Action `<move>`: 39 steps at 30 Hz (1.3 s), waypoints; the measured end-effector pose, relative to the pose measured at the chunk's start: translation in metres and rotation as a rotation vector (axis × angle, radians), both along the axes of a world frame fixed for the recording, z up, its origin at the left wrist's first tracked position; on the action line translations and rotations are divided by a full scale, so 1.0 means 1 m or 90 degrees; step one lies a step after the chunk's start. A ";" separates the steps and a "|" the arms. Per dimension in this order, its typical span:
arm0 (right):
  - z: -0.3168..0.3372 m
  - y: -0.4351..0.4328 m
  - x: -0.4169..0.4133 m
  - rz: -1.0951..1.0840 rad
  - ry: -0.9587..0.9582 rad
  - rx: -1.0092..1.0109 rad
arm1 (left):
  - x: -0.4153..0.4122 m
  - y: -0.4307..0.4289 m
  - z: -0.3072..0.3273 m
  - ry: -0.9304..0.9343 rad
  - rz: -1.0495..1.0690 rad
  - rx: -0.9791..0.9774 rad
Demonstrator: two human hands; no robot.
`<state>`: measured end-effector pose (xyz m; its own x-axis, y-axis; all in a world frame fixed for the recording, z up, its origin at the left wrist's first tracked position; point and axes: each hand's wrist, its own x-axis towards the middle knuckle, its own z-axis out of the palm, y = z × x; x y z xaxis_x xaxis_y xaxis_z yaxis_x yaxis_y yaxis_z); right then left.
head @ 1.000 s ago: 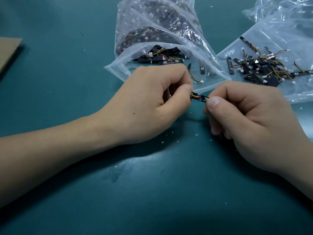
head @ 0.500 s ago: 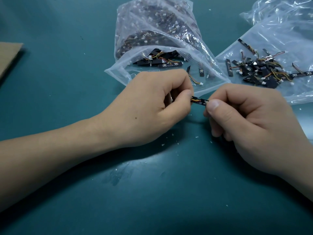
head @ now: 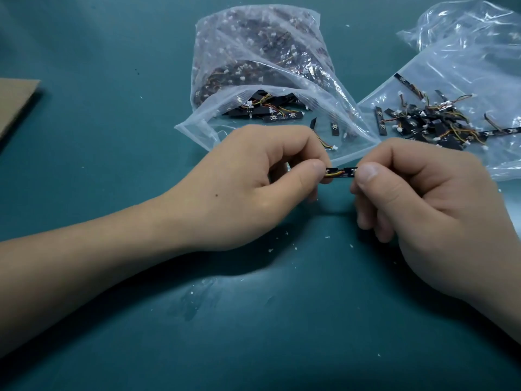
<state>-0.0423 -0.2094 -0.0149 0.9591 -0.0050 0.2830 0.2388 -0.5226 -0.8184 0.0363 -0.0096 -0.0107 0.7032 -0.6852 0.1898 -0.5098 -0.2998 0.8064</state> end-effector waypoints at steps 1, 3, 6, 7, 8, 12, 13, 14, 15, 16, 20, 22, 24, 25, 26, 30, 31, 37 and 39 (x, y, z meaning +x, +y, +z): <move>0.000 0.000 0.000 -0.002 -0.003 0.007 | 0.001 0.000 0.000 0.020 -0.014 -0.003; 0.000 0.000 0.001 -0.005 -0.008 0.012 | 0.001 0.001 0.001 0.041 -0.056 0.020; 0.000 0.000 0.001 -0.005 -0.008 0.007 | 0.002 0.000 0.000 0.051 -0.074 0.035; 0.001 0.001 0.000 0.003 -0.006 0.009 | 0.002 0.000 0.000 0.054 -0.064 0.024; 0.001 0.002 -0.001 0.020 0.000 0.016 | 0.003 0.000 -0.001 0.058 -0.051 0.006; 0.001 0.006 -0.003 0.039 0.049 -0.056 | 0.005 -0.001 -0.002 0.082 -0.026 -0.054; 0.001 0.006 -0.003 0.026 0.039 -0.126 | 0.005 0.000 -0.002 0.068 -0.030 -0.043; 0.001 0.008 -0.003 0.011 0.032 -0.197 | 0.004 -0.001 -0.002 0.052 -0.033 -0.026; 0.001 0.009 -0.002 -0.005 0.026 -0.249 | 0.004 -0.001 -0.002 0.041 -0.034 -0.012; 0.001 0.010 -0.002 -0.015 0.020 -0.279 | 0.003 -0.001 -0.002 0.038 -0.030 -0.007; -0.004 0.007 -0.001 -0.013 0.004 -0.231 | 0.003 -0.002 -0.001 0.044 -0.006 -0.011; -0.003 0.005 -0.001 -0.005 -0.003 -0.175 | 0.002 -0.002 0.000 0.045 -0.005 -0.003; -0.001 0.004 -0.002 0.007 -0.008 -0.150 | 0.002 -0.002 0.000 0.042 -0.004 0.007; -0.001 0.004 -0.002 0.015 -0.005 -0.154 | 0.002 -0.003 0.001 0.038 -0.003 0.012; 0.000 0.005 -0.002 0.024 -0.002 -0.166 | 0.001 -0.003 0.001 0.032 -0.001 0.018; 0.000 0.007 -0.002 0.025 -0.002 -0.209 | 0.000 -0.004 0.001 0.015 0.004 0.035; 0.000 0.007 -0.002 0.023 -0.011 -0.207 | 0.000 -0.004 0.001 0.014 0.006 0.037; -0.001 0.006 -0.003 0.002 -0.065 -0.133 | -0.002 -0.005 0.002 0.012 0.013 0.044; 0.000 0.006 -0.003 0.018 -0.097 -0.152 | -0.002 -0.005 0.003 0.009 0.006 0.051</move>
